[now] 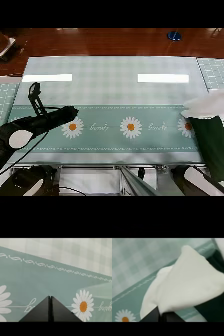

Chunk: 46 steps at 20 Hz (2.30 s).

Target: Fold the shirts.

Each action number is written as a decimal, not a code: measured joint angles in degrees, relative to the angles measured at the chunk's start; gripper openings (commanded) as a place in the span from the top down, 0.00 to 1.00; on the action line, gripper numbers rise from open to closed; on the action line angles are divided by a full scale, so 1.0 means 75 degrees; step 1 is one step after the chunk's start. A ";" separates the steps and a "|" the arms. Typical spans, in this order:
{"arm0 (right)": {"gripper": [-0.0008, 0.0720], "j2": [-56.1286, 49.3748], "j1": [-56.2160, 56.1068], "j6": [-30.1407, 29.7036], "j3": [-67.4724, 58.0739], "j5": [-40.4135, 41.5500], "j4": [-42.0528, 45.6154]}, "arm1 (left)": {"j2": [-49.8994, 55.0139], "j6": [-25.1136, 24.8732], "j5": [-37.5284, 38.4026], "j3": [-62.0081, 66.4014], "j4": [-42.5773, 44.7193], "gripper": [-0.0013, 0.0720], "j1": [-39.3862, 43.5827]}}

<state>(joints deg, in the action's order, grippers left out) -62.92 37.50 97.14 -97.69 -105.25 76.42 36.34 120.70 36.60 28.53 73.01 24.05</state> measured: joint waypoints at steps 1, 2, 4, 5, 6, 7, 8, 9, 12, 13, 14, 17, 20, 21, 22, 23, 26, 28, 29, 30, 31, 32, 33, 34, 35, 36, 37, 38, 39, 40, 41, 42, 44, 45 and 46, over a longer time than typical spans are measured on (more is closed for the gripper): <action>0.95 0.0379 0.0344 -0.0096 0.0562 -0.0041 0.0373 | 0.0000 0.0000 0.0000 0.0000 -0.0003 0.96 0.0000; 0.95 0.0801 0.0714 -0.0213 0.1186 -0.0050 0.0804 | 0.0000 0.0000 0.0000 0.0000 -0.0003 0.96 0.0000; 0.95 0.1612 0.1419 -0.0326 0.2358 -0.0090 0.1638 | 0.0000 0.0000 0.0003 0.0000 -0.0003 0.96 0.0000; 0.93 0.2022 0.1754 -0.0344 0.2938 -0.0090 0.2028 | 0.0000 0.0000 0.0000 0.0000 -0.0003 0.96 0.0000; 0.73 0.2378 0.2014 -0.0335 0.3459 -0.0085 0.2375 | 0.0000 0.0000 0.0006 0.0000 -0.0003 0.96 0.0000; 0.43 0.2702 0.2221 -0.0254 0.3978 -0.0050 0.2713 | 0.0000 0.0000 0.0006 0.0000 -0.0003 0.96 0.0000; 0.43 0.2926 0.2363 -0.0195 0.4409 -0.0015 0.2970 | 0.0000 0.0000 0.0009 0.0000 -0.0003 0.96 0.0000; 0.43 0.3104 0.2468 -0.0143 0.4809 0.0015 0.3168 | 0.0000 -0.0003 0.0041 0.0000 -0.0006 0.96 0.0000; 0.52 0.3357 0.2430 -0.0108 0.5348 0.0289 0.3395 | 0.0000 -0.0189 0.0076 0.0003 -0.0006 0.96 -0.0017; 0.73 0.3366 0.2285 -0.0111 0.5356 0.0455 0.3418 | 0.0003 -0.0356 0.0000 0.0038 -0.0006 0.96 -0.0055; 0.96 0.3308 0.2092 -0.0114 0.5266 0.0632 0.3383 | 0.0003 -0.0577 -0.0163 0.0134 -0.0006 0.96 -0.0128; 0.95 0.2818 0.1195 -0.0280 0.4491 0.1370 0.2387 | 0.0233 -0.1349 -0.0504 0.1075 -0.0003 0.96 -0.0586; 0.95 0.2180 -0.0239 -0.0393 0.3582 0.2588 0.0417 | 0.1026 -0.2221 -0.0166 0.3016 -0.0003 0.96 -0.0877; 0.95 0.1985 -0.0886 -0.0440 0.3383 0.3139 -0.0163 | 0.1384 -0.2489 0.0189 0.3774 0.0003 0.96 -0.0866; 0.95 0.1804 -0.1545 -0.0510 0.3252 0.3552 -0.0507 | 0.1754 -0.2748 0.0516 0.4453 0.0000 0.96 -0.0784; 0.95 0.1588 -0.2296 -0.0595 0.3165 0.3963 -0.0679 | 0.2063 -0.2961 0.0915 0.4951 0.0000 0.96 -0.0667; 0.95 0.0836 -0.4456 -0.0691 0.3316 0.4607 -0.0306 | 0.2812 -0.3337 0.1786 0.5517 0.0271 0.96 -0.0134; 0.95 0.0227 -0.5467 -0.0519 0.3582 0.4797 0.0312 | 0.3147 -0.3299 0.2119 0.5295 0.0740 0.96 0.0102; 0.95 -0.0079 -0.5782 -0.0391 0.3672 0.4852 0.0595 | 0.3264 -0.3255 0.2130 0.5164 0.0962 0.96 0.0140; 0.95 -0.0370 -0.6035 -0.0291 0.3748 0.4864 0.0863 | 0.3375 -0.3206 0.2226 0.5030 0.1142 0.96 0.0157; 0.95 -0.0597 -0.6199 -0.0216 0.3794 0.4878 0.0988 | 0.3453 -0.3156 0.2302 0.4940 0.1274 0.96 0.0160; 0.95 -0.0799 -0.6330 -0.0160 0.3835 0.4876 0.1116 | 0.3509 -0.3147 0.2291 0.4876 0.1352 0.96 0.0160; 0.95 -0.0924 -0.6417 -0.0125 0.3856 0.4870 0.1221 | 0.3558 -0.3121 0.2326 0.4820 0.1428 0.96 0.0163; 0.95 -0.1023 -0.6481 -0.0082 0.3876 0.4870 0.1250 | 0.3590 -0.3098 0.2346 0.4788 0.1492 0.96 0.0163; 0.95 -0.1096 -0.6528 -0.0050 0.3891 0.4861 0.1309 | 0.3611 -0.3095 0.2349 0.4762 0.1533 0.96 0.0163; 0.95 -0.1145 -0.6563 -0.0023 0.3896 0.4864 0.1335 | 0.3631 -0.3075 0.2363 0.4741 0.1565 0.96 0.0163; 0.95 -0.1186 -0.6589 -0.0003 0.3905 0.4861 0.1364 | 0.3640 -0.3069 0.2372 0.4730 0.1588 0.96 0.0163; 0.95 -0.1207 -0.6607 0.0000 0.3914 0.4855 0.1384 | 0.3649 -0.3069 0.2375 0.4718 0.1606 0.96 0.0163; 0.95 -0.1227 -0.6618 0.0003 0.3917 0.4867 0.1387 | 0.3654 -0.3069 0.2381 0.4709 0.1617 0.96 0.0163; 0.95 -0.1247 -0.6630 0.0009 0.3920 0.4858 0.1408 | 0.3663 -0.3066 0.2384 0.4707 0.1635 0.96 0.0163; 0.95 -0.1253 -0.6636 0.0023 0.3920 0.4864 0.1416 | 0.3663 -0.3054 0.2384 0.4704 0.1641 0.96 0.0163; 0.95 -0.1262 -0.6645 0.0029 0.3928 0.4858 0.1413 | 0.3666 -0.3045 0.2387 0.4701 0.1652 0.96 0.0163; 0.95 -0.1271 -0.6650 0.0029 0.3926 0.4864 0.1419 | 0.3669 -0.3048 0.2407 0.4698 0.1658 0.96 0.0163; 0.95 -0.1276 -0.6650 0.0029 0.3928 0.4858 0.1422 | 0.3672 -0.3045 0.2404 0.4698 0.1661 0.96 0.0163; 0.95 -0.1276 -0.6650 0.0032 0.3926 0.4861 0.1422 | 0.3672 -0.3048 0.2404 0.4698 0.1661 0.96 0.0163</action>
